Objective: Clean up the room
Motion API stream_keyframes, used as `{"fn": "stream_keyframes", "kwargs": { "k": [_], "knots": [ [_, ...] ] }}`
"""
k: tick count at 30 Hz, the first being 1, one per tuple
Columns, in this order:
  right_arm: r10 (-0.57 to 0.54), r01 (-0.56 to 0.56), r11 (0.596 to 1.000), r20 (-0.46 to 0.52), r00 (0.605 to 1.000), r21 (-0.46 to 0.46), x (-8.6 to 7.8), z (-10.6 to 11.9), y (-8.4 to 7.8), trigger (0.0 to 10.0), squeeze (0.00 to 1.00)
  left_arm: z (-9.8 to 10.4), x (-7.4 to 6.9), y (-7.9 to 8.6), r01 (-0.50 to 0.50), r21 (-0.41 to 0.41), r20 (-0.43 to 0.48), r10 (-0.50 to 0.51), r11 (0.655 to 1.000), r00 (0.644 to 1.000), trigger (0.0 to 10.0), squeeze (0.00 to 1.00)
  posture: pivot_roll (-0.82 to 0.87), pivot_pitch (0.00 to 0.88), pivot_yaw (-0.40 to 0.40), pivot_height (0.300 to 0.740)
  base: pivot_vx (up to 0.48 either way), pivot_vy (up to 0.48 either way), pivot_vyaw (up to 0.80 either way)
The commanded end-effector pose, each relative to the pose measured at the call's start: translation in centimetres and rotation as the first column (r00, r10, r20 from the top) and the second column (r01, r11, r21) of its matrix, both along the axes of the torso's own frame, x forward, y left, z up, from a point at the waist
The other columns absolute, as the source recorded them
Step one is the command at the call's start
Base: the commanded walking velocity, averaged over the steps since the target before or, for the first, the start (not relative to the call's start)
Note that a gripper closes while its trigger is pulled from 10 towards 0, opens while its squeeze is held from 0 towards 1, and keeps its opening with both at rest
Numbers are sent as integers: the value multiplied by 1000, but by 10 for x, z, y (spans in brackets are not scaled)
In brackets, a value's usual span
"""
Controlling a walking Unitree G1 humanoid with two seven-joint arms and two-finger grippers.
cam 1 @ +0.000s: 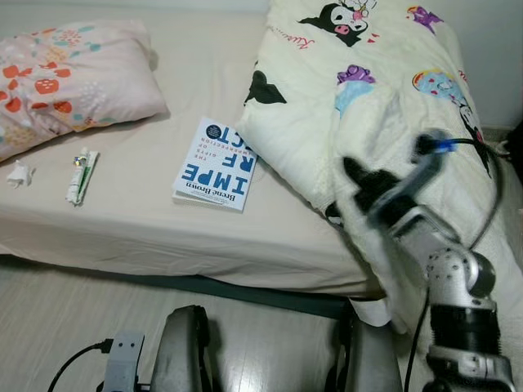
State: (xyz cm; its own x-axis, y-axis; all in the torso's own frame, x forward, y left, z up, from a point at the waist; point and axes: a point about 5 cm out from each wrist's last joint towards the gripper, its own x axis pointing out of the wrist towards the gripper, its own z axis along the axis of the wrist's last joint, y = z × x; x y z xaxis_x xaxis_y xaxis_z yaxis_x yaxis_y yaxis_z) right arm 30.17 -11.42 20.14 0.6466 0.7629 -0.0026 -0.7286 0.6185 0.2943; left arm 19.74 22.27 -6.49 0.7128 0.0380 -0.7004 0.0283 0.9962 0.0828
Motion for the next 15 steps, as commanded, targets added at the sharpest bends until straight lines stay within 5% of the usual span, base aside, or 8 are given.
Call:
{"fn": "stream_keyframes", "kwargs": {
  "k": [1, 2, 6, 8, 9, 12, 15],
  "knots": [
    [238, -241, 970, -70, 969, -40, -27, -18, 31, 0, 0, -4, -2, -12, 43, -16, -19, -43, 999, 999, 10000, 0, 62, 229, 26, 495, 0, 0, 0],
    [238, -241, 970, -70, 969, -40, -27, -18, 31, 0, 0, -4, -2, -12, 43, -16, -19, -43, 999, 999, 10000, 0, 62, 229, 26, 495, 0, 0, 0],
    [470, -483, 874, -173, 866, -44, -70, -36, 45, 0, 0, -5, -3, -10, 39, -10, -28, -40, 999, 999, 10000, 0, 53, 225, 25, 495, 0, 0, 0],
    [487, -505, 861, -183, 854, -62, -76, -38, 44, 0, 0, -5, -5, -10, 41, -8, -34, -41, 999, 999, 10000, 0, 53, 225, 25, 495, 0, 0, 0],
    [446, -469, 877, -192, 874, -101, -72, -44, 43, 10000, 0, -6, -6, -10, 42, -7, -39, -43, 999, 998, 10000, 0, 47, 222, 24, 495, 0, 0, 0],
    [322, -349, 928, -194, 927, -128, -58, -51, 38, 10000, 0, -8, -8, -12, 50, -9, -50, -50, 999, 997, 10000, 0, 38, 220, 22, 495, 0, 0, 0],
    [284, -307, 948, -208, 936, -84, -54, -51, 36, 10000, 63, -9, -8, -16, 60, -13, -55, -61, 998, 997, 10000, 0, 37, 220, 23, 495, 0, 0, 0]
  ]
}}
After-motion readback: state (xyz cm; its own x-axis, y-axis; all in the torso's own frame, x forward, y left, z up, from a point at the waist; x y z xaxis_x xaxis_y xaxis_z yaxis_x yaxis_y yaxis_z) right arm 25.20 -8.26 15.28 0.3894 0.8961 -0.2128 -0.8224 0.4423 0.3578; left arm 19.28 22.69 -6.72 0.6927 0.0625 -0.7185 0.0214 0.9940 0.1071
